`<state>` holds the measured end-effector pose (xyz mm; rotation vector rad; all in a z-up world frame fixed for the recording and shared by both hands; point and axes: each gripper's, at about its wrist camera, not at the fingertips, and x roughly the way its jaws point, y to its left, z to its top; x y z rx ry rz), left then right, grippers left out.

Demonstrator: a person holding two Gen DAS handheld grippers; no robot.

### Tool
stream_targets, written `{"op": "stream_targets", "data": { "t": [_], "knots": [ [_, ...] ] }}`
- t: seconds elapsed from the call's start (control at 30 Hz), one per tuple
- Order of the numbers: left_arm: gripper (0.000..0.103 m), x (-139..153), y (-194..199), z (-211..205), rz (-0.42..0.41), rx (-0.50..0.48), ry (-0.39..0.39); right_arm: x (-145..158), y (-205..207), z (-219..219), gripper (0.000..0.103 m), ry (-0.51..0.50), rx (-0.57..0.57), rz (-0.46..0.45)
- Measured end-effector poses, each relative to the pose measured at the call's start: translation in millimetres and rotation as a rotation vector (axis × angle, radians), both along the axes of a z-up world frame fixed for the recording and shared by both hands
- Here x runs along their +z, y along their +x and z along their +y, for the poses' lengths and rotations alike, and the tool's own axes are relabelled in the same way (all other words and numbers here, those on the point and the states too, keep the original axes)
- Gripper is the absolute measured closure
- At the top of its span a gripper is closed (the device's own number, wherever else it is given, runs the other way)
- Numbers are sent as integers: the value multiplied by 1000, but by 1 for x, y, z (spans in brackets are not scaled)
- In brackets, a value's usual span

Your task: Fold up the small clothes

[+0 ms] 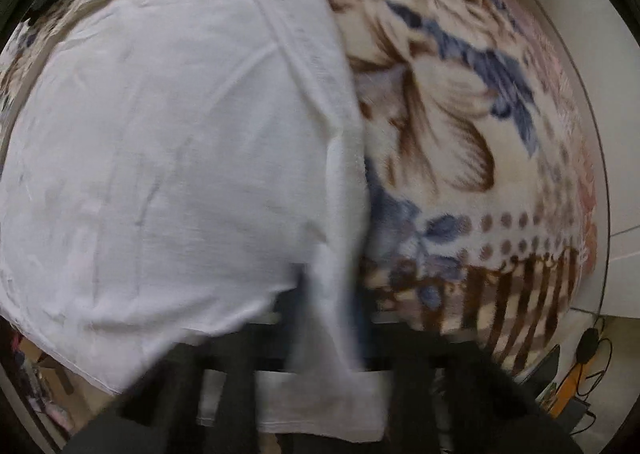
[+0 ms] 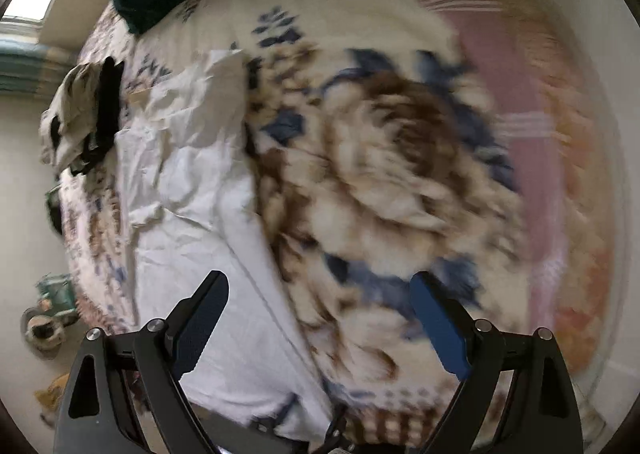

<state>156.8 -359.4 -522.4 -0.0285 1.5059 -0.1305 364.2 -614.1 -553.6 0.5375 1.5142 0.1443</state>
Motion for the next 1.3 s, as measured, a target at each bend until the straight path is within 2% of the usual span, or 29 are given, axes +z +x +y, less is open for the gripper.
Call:
{"op": "stream_targets", "data": {
  "t": [0.17,0.4,0.47,0.5,0.53,0.6,0.73,0.87,1.07,1.1,1.17,1.23,1.3],
  "knots": [
    [101,22,1,33,-63,42,-32,-36,66,44,9,78,81,9],
    [101,46,-6,69,-116,97,-52,-88,153,76,12,108,44,22],
    [101,51,-4,78,-123,108,-52,-97,166,80,40,141,17,28],
    [101,50,-7,75,-123,115,-57,-101,171,84,62,166,4,38],
    [101,52,-8,80,-121,124,-65,-101,173,87,77,171,-1,37],
    [101,57,-10,92,-120,143,-81,-93,174,98,94,152,10,5],
    [102,72,-7,122,-148,180,-104,-62,173,115,95,107,27,-26],
    [102,90,-8,179,-176,258,-109,-19,177,134,96,19,56,-45],
    [102,95,-18,265,-189,378,-99,30,199,200,96,-67,73,-24],
    [102,91,-18,273,-175,375,-137,36,205,218,96,-80,98,-31],
    [100,80,-17,282,-145,391,-249,41,214,250,96,-173,143,-32],
    [97,68,-13,279,-135,378,-362,39,217,263,96,-220,148,-19],
    [75,59,-9,268,-121,363,-415,34,217,264,96,-246,126,-12]
  ]
}}
